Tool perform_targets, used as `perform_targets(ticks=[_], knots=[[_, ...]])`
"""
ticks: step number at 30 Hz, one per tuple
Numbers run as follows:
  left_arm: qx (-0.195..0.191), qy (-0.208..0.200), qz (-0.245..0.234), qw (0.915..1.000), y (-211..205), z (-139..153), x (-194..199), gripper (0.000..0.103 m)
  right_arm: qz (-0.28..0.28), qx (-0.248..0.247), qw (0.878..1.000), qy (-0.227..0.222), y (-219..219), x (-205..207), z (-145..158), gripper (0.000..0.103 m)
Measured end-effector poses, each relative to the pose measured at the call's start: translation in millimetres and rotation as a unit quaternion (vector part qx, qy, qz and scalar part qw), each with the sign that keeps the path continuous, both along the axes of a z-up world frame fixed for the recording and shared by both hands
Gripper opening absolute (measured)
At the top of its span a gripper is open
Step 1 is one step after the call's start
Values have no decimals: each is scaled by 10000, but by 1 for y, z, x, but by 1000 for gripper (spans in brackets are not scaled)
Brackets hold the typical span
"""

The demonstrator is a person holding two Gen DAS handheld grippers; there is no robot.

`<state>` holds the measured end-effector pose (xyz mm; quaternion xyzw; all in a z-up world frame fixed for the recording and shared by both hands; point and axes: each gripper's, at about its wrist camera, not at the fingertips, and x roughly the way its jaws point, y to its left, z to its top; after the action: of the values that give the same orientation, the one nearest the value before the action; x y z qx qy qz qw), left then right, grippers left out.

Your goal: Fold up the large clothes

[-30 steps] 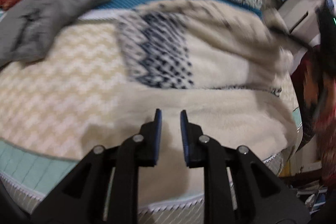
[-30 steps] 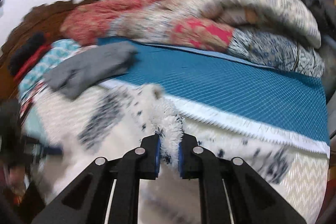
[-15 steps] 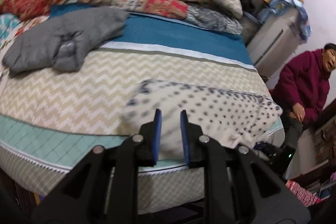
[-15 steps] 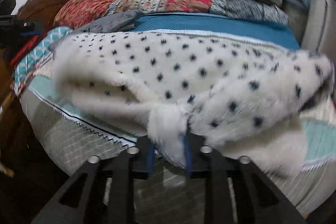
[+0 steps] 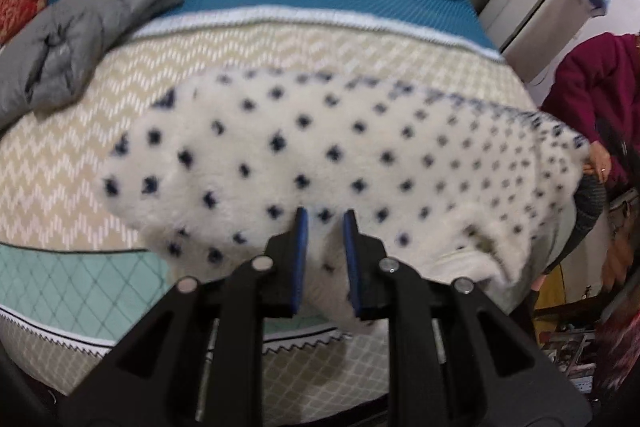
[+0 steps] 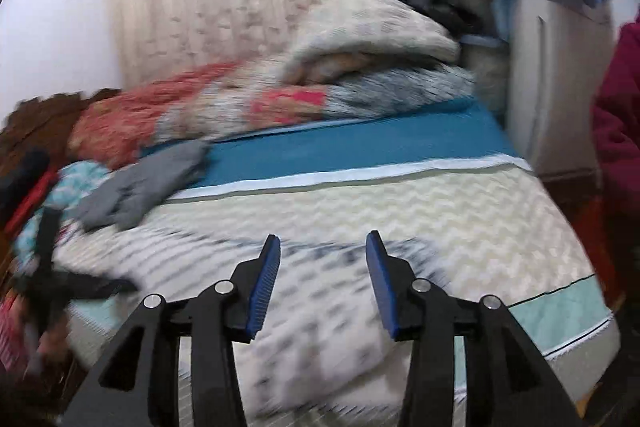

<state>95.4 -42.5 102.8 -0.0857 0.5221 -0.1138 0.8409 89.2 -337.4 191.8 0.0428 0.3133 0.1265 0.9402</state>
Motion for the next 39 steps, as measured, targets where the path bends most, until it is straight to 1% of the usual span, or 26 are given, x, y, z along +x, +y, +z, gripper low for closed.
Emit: perform_targets(ticks=[2,3,4,5,6,7,8,10,11,12,15,16,21,27,31,35,36,39], knots=[[128,171,85,9997,4,-13,3,17,-167,81,9982,566,-13,21,-28,35],[121,229,125,9996,6,-17,3,17,-275,120,9963,800,-20,25,-42,35],[104,281,171,9994,10,-23,3,17,-553,88,9904,1261,-30,25,-70,35],[115,332,196,9992,13,-29,3,17,-697,89,9863,1493,-37,21,-86,35],[130,429,217,9988,16,-34,3,17,-854,280,9815,1691,-48,8,-108,35],[88,572,209,9981,18,-43,3,17,-920,589,9786,1743,-57,-7,-123,35],[69,623,191,9979,18,-46,3,17,-991,776,9769,1728,-62,-17,-130,36],[159,569,138,9982,16,-48,1,17,-1068,1189,9710,1780,-74,-32,-141,37],[273,528,100,9982,13,-48,1,17,-1092,1364,9691,1741,-77,-36,-142,37],[359,515,93,9980,10,-48,2,17,-1085,1358,9689,1760,-77,-35,-141,37],[474,520,154,9974,4,-48,4,17,-1025,1081,9726,1786,-71,-28,-135,38],[479,514,175,9974,4,-48,4,17,-1020,1043,9731,1783,-69,-28,-135,39],[453,513,160,9975,5,-45,4,18,-1065,1200,9721,1710,-71,-34,-140,39],[518,507,234,9971,2,-45,0,18,-1108,1144,9720,1727,-71,-42,-139,39],[587,445,185,9971,-1,-44,-5,18,-1135,985,9743,1677,-64,-51,-133,39],[534,471,167,9973,-3,-45,-5,18,-1280,949,9764,1456,-66,-76,-119,40],[539,482,177,9972,-3,-45,-5,18,-1307,904,9774,1390,-66,-81,-115,40],[615,468,145,9969,-6,-45,-5,18,-1413,368,9823,1172,-63,-92,-95,40]])
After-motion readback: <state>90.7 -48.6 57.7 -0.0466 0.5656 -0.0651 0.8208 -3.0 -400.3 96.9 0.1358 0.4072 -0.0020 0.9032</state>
